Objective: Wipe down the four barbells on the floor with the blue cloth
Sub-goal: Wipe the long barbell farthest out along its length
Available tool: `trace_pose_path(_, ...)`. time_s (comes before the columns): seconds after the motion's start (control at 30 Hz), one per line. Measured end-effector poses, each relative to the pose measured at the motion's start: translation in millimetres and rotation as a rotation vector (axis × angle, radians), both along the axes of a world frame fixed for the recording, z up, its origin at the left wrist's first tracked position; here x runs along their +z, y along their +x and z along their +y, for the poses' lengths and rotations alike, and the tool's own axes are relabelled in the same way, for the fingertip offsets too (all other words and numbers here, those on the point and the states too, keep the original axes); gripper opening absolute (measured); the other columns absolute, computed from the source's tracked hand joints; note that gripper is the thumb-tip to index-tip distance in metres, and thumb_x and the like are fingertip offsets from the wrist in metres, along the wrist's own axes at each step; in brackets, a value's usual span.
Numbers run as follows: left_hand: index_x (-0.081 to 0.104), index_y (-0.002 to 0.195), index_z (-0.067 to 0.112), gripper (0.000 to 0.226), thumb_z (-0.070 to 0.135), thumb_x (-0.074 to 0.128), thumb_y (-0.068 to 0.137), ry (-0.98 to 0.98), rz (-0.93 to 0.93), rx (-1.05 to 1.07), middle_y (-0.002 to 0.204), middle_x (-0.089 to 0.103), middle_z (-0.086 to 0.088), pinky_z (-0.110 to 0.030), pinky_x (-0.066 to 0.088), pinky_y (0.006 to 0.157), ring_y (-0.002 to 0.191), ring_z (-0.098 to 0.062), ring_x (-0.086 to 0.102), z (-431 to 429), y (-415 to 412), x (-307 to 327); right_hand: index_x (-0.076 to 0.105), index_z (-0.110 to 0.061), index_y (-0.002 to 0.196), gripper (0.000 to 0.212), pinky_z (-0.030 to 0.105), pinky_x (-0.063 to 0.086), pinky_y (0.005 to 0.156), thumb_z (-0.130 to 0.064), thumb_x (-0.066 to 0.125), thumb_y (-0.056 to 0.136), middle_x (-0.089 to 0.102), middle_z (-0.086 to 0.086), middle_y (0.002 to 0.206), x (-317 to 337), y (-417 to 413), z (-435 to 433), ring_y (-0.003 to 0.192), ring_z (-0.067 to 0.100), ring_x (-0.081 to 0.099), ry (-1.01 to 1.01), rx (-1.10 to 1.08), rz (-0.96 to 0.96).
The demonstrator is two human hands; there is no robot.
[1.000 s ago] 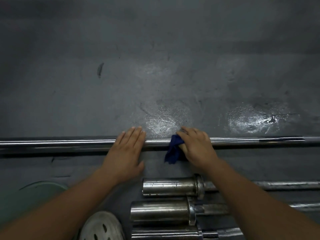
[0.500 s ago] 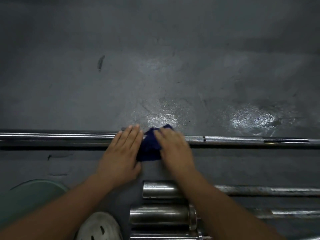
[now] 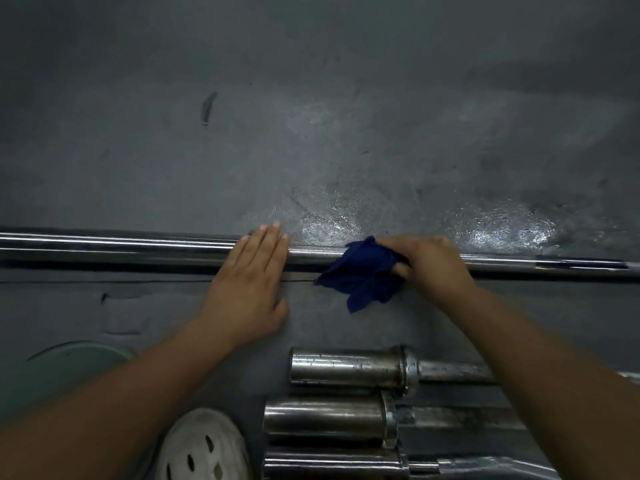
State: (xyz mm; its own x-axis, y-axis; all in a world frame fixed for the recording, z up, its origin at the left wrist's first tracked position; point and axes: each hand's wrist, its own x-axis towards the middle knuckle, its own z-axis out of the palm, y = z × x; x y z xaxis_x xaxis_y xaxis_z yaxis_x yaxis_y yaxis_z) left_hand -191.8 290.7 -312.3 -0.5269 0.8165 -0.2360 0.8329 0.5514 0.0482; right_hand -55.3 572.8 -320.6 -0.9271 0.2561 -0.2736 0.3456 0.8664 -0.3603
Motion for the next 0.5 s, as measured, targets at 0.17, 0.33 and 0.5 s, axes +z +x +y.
trace_pose_path(0.17,0.03,0.152,0.0,0.096,0.039,0.056,0.068,0.024,-0.002,0.06,0.16,0.025,-0.019,-0.042,0.012,0.121,0.148,-0.033,0.024,2.1,-5.4,1.0,0.067,-0.022,0.12,0.049,0.044,0.043,0.097,-0.018,0.055,0.072,0.066,-0.001,0.123,-18.8,-7.5,-50.3,0.116,0.025,0.058,0.109,-0.247,0.166)
trace_pose_path(0.33,0.027,0.153,-0.001,0.096,0.036,0.055,0.069,0.033,-0.039,0.061,0.161,0.021,-0.019,-0.04,0.009,0.122,0.15,-0.032,0.02,1.9,-2.4,-2.3,0.056,-0.021,0.135,0.049,0.046,0.03,0.114,-0.015,0.054,0.087,0.052,0.003,0.144,-20.6,-64.2,-147.8,0.135,0.031,0.045,0.047,-0.015,0.213)
trace_pose_path(0.5,0.025,0.154,0.001,0.096,0.037,0.053,0.069,0.036,-0.038,0.028,0.163,0.018,-0.016,-0.044,0.015,0.121,0.15,-0.031,0.018,-3.0,-4.6,-3.9,0.063,-0.018,0.126,0.052,0.041,0.04,0.103,-0.018,0.046,0.078,0.063,0.004,0.13,-23.7,-0.7,-57.0,0.118,0.025,0.06,0.261,-0.015,0.277)
